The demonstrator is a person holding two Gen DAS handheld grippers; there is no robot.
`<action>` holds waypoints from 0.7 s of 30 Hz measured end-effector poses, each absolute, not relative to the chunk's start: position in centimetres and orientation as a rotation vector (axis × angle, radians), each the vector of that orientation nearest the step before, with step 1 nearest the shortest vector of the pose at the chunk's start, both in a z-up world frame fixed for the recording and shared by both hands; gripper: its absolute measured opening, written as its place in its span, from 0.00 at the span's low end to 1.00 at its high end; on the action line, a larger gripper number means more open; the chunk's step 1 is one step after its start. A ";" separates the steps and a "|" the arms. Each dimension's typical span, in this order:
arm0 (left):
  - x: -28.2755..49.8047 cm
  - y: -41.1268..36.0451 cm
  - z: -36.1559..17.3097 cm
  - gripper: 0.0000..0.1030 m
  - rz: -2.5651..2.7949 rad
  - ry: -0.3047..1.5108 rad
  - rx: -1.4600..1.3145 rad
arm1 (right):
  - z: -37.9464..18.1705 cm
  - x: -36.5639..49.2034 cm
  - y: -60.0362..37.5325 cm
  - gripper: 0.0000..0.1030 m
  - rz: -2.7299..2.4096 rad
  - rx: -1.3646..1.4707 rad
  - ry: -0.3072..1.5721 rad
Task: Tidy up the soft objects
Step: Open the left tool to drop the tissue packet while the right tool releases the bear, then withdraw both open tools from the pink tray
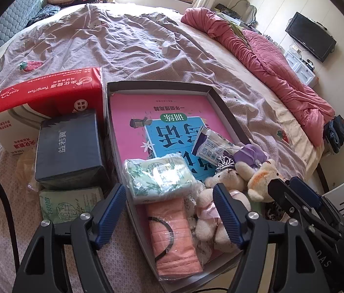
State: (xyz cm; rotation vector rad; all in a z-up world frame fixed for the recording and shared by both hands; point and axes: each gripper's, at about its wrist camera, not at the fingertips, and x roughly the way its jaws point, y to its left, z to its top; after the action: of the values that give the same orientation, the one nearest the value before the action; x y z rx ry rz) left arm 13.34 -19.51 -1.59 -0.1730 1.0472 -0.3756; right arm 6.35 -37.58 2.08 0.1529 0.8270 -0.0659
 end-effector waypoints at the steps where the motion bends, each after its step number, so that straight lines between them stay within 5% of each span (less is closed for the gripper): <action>1: 13.2 -19.5 -1.5 0.73 -0.375 1.045 -0.172 | 2.1 6.3 -37.6 0.71 -0.066 0.152 0.826; 21: 10.7 -17.1 1.9 0.81 -0.303 0.992 -0.148 | 4.4 5.3 -35.6 0.72 -0.054 0.111 0.779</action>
State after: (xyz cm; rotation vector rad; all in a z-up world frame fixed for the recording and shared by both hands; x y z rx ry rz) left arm 10.72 -17.08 1.89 -0.1479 0.9921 -0.3028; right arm 5.27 -35.56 4.38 0.1115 0.7794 -0.0539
